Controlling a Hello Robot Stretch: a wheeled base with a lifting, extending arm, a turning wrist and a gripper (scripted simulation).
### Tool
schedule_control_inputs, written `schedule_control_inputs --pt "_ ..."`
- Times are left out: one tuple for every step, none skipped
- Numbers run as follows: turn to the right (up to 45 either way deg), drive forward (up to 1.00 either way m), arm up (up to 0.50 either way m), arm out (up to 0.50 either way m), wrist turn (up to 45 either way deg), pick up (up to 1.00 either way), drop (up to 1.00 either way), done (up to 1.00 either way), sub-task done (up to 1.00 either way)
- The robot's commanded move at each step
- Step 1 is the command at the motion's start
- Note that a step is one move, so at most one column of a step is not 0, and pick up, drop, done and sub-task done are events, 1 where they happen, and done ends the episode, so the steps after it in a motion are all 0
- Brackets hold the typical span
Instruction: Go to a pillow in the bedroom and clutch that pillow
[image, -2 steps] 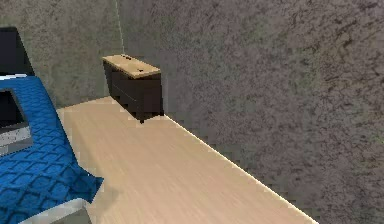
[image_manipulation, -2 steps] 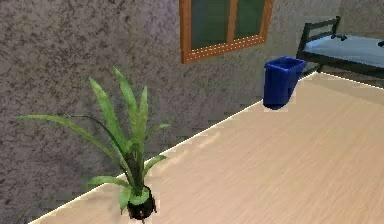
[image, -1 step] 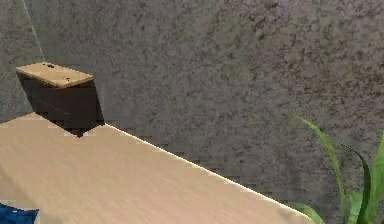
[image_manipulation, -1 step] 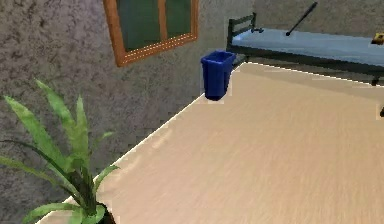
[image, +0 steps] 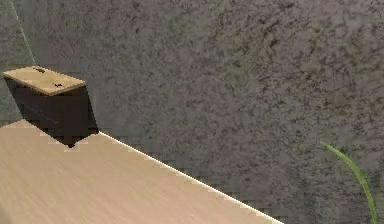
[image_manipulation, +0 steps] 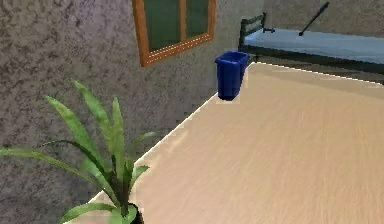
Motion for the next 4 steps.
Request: schedule_control_inputs --pt "-30.0 0.00 0.00 0.00 0.0 0.00 0.00 0.00 0.00" --pt "0.0 0.85 0.00 0.00 0.0 0.00 0.00 0.00 0.00" --pt "-39.0 0.00 0.00 0.00 0.0 0.00 0.00 0.00 0.00" --pt "0.0 0.05 0.00 0.00 0.0 0.00 0.00 0.00 0.00"
